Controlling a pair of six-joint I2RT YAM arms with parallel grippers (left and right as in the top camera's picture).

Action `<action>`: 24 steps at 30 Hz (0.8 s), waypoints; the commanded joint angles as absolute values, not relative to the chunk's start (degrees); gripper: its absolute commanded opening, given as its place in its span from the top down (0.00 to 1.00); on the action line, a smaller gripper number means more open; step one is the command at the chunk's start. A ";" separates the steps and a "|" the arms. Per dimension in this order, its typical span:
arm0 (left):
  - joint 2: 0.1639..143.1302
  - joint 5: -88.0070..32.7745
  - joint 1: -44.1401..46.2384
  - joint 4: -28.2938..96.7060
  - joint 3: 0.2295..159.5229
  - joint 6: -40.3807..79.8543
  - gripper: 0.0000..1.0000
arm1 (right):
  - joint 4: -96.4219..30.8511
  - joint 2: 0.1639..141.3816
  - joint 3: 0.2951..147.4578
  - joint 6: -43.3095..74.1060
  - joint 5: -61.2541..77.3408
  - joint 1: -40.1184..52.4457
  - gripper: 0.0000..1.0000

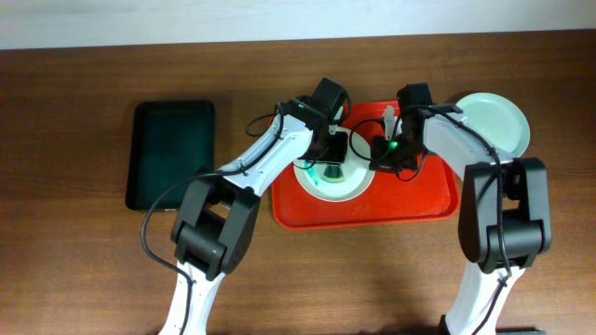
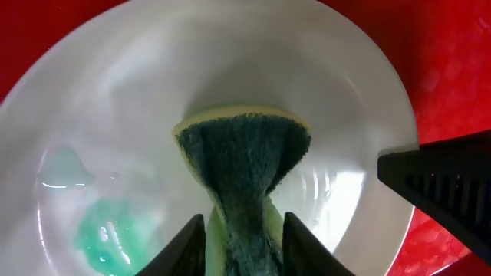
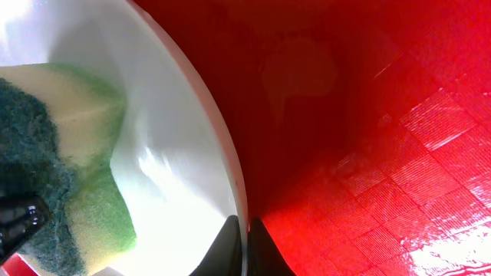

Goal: Clean dirty plates on tray and stack at the side
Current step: 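Scrub the white plate with the left-held sponge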

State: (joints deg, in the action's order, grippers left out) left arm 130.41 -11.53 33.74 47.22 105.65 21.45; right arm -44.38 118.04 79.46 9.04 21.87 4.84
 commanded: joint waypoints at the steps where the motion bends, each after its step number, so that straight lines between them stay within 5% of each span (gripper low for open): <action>1: 131.63 -10.66 34.39 46.94 105.56 21.43 0.74 | -44.34 118.78 78.74 8.99 21.17 4.95 0.95; 5: 133.64 -10.66 34.87 46.92 105.51 22.76 0.78 | -44.38 118.78 78.74 8.99 21.17 4.95 0.96; 9: 134.19 -9.76 34.65 47.16 105.51 22.70 1.00 | -44.36 118.78 78.74 8.99 21.15 4.95 0.96; 17: 134.13 16.82 32.16 61.54 110.78 22.70 1.00 | -44.36 118.78 78.74 8.99 21.15 4.95 0.96; 19: 134.13 14.94 32.03 64.25 116.05 22.70 1.00 | -44.36 118.78 78.74 8.99 21.15 4.95 0.96; 24: 134.32 -14.22 32.69 62.96 117.93 22.65 1.00 | -44.36 118.78 78.74 8.99 21.15 4.95 0.96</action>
